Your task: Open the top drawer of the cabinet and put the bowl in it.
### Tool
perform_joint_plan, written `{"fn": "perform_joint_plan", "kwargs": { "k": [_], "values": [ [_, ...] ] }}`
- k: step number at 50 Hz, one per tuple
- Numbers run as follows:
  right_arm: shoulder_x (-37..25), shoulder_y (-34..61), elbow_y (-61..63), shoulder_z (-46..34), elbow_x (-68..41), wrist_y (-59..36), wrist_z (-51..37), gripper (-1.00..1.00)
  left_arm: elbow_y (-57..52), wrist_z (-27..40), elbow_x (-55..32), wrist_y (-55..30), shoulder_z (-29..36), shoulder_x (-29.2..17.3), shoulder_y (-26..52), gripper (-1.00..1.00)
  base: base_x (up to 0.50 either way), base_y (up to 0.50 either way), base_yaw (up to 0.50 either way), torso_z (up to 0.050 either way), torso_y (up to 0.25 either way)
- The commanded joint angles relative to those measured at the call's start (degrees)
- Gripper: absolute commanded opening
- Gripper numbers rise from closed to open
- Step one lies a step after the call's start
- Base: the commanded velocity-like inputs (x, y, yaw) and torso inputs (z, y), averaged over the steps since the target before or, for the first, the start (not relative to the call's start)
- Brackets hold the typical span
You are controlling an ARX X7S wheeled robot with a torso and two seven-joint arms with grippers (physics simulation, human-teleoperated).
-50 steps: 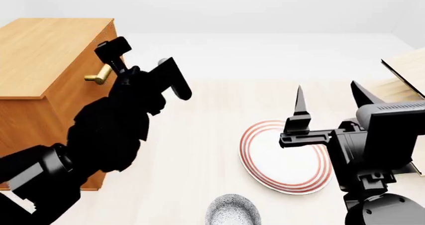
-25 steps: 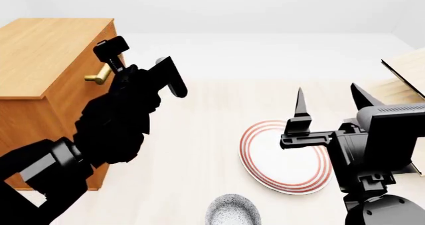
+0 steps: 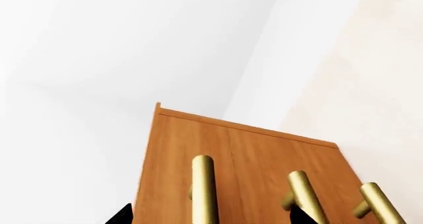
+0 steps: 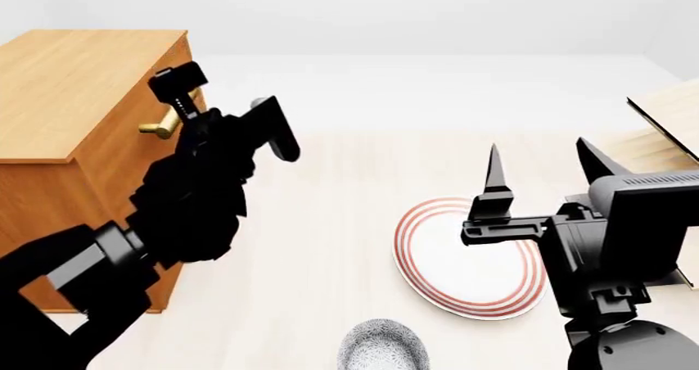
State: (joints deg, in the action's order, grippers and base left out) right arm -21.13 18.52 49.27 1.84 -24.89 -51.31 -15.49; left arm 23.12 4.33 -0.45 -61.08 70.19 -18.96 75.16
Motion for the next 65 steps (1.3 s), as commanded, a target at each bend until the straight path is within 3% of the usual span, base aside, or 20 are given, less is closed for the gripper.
{"fn": "perform_joint_plan", "kwargs": {
  "k": [1,65],
  "values": [
    [0.0,-0.4,-0.4,0.3,-0.3,0.8,0.0,1.00,3.8,0.0,0.9,0.5,1.0,1.0,1.2,1.00,0.00,0.00,0.00,0.000,0.000],
    [-0.7,-3.5,-2.7,0.4,-0.9,5.5,-0.1,1.00,26.2,1.4,0.9,8.1,1.1,6.5,1.1,1.00,0.00,0.00,0.00,0.000,0.000]
  ]
}}
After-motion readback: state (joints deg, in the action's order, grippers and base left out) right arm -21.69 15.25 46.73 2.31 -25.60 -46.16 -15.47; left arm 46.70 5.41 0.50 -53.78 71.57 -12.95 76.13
